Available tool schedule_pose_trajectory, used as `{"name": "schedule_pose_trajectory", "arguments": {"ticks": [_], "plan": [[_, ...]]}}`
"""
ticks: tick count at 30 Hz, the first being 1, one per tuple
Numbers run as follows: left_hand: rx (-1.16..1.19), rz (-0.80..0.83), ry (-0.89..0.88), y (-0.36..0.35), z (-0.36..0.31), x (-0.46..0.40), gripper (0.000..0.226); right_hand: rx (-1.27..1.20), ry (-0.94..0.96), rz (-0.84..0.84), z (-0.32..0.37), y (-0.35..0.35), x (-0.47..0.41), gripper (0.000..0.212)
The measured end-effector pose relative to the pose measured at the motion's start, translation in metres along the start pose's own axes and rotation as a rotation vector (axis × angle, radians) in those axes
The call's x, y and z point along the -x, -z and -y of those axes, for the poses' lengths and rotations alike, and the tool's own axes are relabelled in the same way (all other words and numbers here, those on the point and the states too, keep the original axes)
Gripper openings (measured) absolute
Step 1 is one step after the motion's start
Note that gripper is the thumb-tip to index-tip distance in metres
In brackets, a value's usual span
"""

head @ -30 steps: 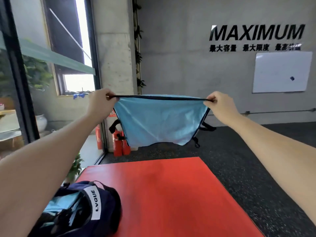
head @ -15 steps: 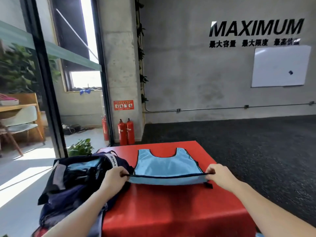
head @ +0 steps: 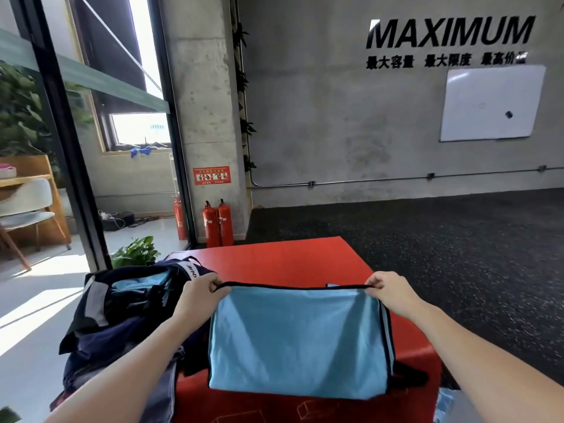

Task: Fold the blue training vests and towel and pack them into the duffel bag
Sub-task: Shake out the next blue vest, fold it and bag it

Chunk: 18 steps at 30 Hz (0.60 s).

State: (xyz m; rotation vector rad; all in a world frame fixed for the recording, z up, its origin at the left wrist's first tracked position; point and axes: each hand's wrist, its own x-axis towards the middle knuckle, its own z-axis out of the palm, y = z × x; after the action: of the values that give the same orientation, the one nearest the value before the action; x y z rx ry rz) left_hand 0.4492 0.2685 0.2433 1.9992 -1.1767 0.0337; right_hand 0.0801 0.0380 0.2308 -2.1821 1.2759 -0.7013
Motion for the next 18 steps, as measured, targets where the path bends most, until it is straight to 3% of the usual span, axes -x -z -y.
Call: {"name": "schedule_pose_trajectory", "arguments": {"ticks": [4,9,13,18], "plan": [[-0.004,0.059,0.060,-0.044,0.030,-0.020,0.007,-0.003,-0.046,0.018,-0.024,-0.031,-0.025,0.014],[-0.098,0.116,0.142,-0.096,0.057,-0.042,0.021,-0.011,-0.098,0.019,-0.052,-0.072,-0.055,0.014],[-0.312,0.112,0.103,-0.140,0.059,-0.057,0.035,-0.077,-0.153,-0.020,-0.071,-0.101,-0.080,0.007],[-0.145,0.195,0.028,-0.211,0.023,-0.075,0.031,-0.131,-0.195,-0.090,-0.079,-0.118,-0.127,0.013]]}}
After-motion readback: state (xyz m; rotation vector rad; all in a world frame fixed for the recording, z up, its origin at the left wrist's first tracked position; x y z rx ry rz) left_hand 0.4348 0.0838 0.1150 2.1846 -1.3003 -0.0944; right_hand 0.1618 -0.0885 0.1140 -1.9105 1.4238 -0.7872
